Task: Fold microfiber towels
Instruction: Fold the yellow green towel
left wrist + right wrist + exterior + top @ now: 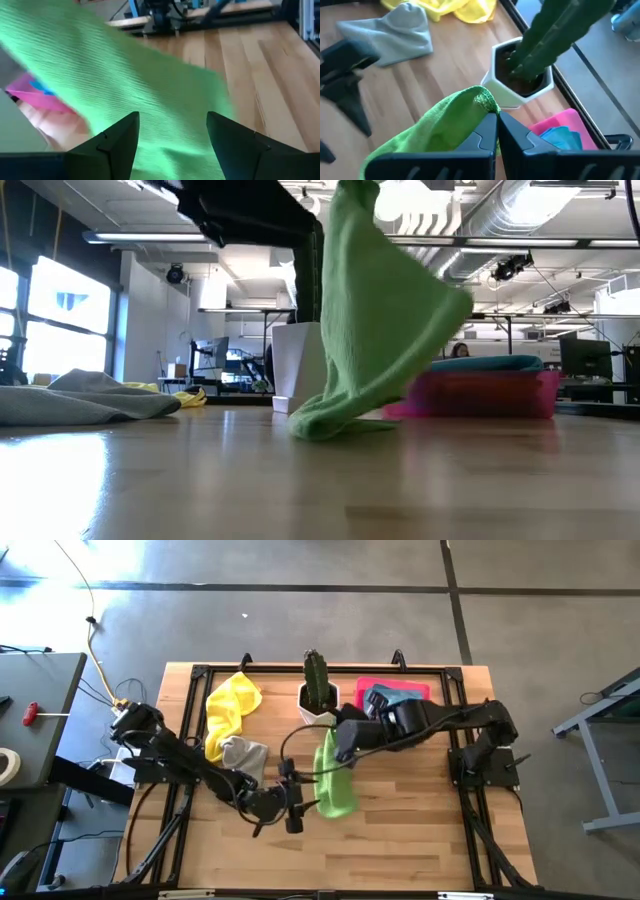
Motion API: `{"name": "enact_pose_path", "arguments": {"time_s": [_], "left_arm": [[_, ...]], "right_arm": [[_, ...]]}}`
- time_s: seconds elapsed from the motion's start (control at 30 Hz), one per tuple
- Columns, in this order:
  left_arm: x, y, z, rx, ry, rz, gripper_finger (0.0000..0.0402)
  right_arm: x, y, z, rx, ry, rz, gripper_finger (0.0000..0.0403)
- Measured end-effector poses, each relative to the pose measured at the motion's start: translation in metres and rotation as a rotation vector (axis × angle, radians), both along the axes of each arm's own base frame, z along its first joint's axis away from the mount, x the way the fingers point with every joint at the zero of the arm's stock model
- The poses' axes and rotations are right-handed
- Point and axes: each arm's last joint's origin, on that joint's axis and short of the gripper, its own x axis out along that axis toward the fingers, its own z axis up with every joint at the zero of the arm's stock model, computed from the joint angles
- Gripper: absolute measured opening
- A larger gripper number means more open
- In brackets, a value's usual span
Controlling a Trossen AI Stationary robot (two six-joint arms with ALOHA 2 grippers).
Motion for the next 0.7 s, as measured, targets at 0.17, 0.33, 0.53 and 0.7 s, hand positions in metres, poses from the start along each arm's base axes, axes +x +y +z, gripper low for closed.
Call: {"name": "enact_pose_path", "arguments": {"time_s": [0.17, 0.33, 0.53, 0.7], "left_arm": [[0.008, -0.01, -0.032, 0.034, 0.069, -0.028, 0.0225], [0.022, -0.019, -0.069, 0.143, 0.091, -0.079, 0.0225], [0.046, -0.017, -0.093, 0.208, 0.021, -0.02, 0.0225], [0.063, -0.009, -0.103, 0.224, 0.066, 0.016, 0.0225]], "right_arm": [[0.004, -0.008, -0.019, 0.046, 0.069, 0.0, 0.0], [0.005, -0.007, -0.041, 0.035, 0.153, -0.001, 0.0], [0.005, -0.008, -0.056, 0.045, 0.193, -0.017, 0.0], [0.004, -0.007, -0.06, 0.068, 0.216, -0.007, 0.0]]}}
